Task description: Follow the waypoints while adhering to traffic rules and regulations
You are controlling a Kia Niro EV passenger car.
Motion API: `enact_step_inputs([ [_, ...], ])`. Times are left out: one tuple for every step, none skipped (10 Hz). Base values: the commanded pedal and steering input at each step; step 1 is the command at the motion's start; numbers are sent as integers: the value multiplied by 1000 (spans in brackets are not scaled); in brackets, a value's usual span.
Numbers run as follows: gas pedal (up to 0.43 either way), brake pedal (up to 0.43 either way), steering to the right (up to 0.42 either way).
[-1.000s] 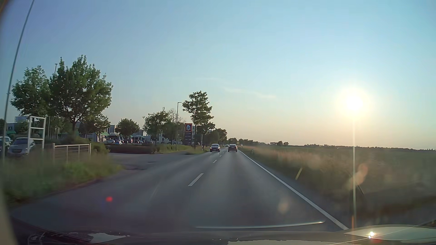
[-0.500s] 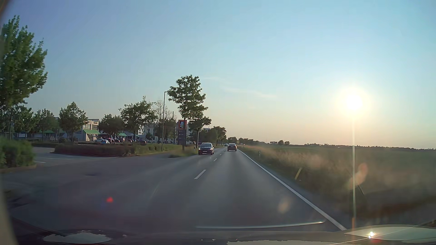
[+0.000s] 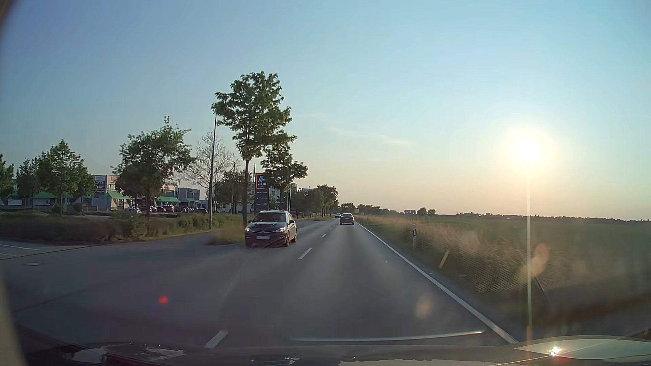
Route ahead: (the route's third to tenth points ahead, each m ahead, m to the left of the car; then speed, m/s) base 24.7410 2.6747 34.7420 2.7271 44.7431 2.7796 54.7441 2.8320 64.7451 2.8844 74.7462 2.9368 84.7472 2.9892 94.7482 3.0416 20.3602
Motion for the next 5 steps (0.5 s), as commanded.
enact_step_inputs([
  [169, 12, 0],
  [177, 12, 0],
  [177, 18, 0],
  [177, 18, 0],
  [177, 12, 0],
])
